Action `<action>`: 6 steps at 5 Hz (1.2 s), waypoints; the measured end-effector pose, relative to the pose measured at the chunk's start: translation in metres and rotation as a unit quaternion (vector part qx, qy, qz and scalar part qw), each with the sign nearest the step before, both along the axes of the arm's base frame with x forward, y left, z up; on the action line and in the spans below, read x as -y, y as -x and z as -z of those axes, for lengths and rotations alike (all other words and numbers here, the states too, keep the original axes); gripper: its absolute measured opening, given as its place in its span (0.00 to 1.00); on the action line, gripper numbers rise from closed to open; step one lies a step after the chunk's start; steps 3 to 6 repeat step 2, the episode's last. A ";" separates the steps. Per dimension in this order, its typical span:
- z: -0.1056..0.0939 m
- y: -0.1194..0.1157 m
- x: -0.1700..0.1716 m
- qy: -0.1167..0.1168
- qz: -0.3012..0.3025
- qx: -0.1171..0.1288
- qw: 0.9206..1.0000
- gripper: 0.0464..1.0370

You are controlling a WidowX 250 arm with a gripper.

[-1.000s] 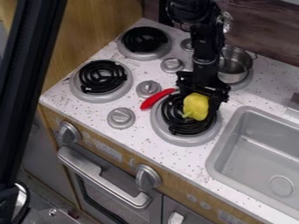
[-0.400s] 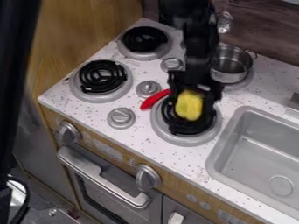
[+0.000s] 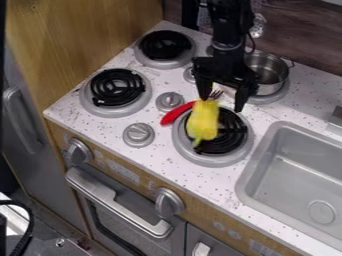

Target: Move the yellow object to the bottom right burner

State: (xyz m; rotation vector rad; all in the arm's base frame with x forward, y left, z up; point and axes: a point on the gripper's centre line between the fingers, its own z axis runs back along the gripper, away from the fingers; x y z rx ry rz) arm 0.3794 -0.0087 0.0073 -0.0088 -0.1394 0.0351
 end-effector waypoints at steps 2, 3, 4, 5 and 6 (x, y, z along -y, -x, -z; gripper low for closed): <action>-0.004 0.005 0.000 0.001 0.001 -0.029 1.000 0.96; -0.004 0.005 0.000 0.001 0.001 -0.029 1.000 0.96; -0.004 0.005 0.000 0.001 0.001 -0.029 1.000 0.96; -0.004 0.005 0.000 0.001 0.001 -0.029 1.000 0.96; -0.004 0.005 0.000 0.001 0.001 -0.029 1.000 0.96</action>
